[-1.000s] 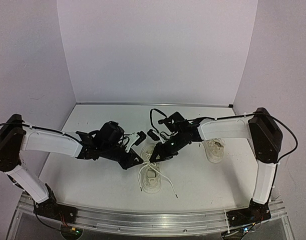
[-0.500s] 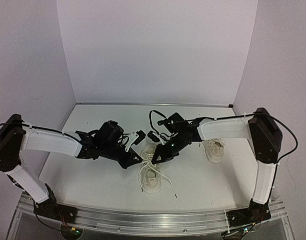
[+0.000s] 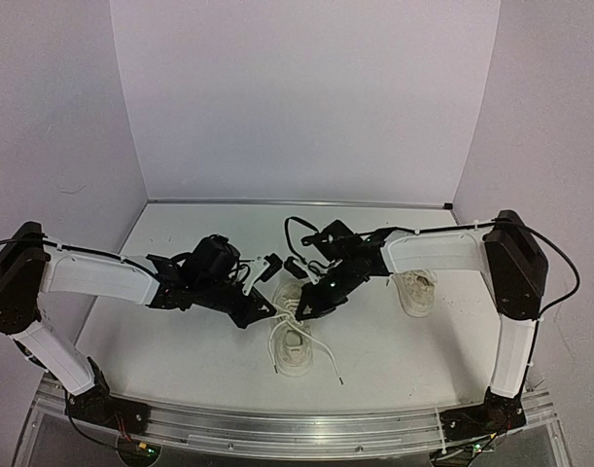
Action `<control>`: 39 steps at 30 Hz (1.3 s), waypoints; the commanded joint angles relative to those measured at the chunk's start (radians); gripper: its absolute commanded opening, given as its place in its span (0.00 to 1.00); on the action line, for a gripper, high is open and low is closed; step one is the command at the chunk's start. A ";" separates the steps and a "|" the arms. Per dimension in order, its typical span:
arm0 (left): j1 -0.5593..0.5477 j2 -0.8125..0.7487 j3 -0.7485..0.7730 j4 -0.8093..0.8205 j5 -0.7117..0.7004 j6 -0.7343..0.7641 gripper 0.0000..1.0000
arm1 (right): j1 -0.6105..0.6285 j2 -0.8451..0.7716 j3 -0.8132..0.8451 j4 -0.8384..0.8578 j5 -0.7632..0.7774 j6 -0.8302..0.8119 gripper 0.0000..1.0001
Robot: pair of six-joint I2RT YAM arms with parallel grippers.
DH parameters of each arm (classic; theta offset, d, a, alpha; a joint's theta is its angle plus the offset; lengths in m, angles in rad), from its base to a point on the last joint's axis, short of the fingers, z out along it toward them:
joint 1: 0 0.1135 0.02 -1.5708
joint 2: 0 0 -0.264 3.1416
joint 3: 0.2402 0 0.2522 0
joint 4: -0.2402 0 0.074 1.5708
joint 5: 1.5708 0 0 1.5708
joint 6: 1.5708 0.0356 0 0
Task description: Tie the shoes
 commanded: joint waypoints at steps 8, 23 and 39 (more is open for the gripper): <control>0.006 -0.035 -0.011 -0.003 -0.012 -0.013 0.00 | 0.006 -0.143 -0.035 0.020 0.081 0.015 0.00; 0.006 -0.026 -0.011 -0.066 -0.085 -0.001 0.02 | 0.004 -0.189 -0.111 0.083 0.075 0.043 0.00; -0.065 -0.312 -0.026 -0.076 -0.172 0.414 0.38 | 0.005 -0.156 -0.099 0.119 0.017 0.068 0.00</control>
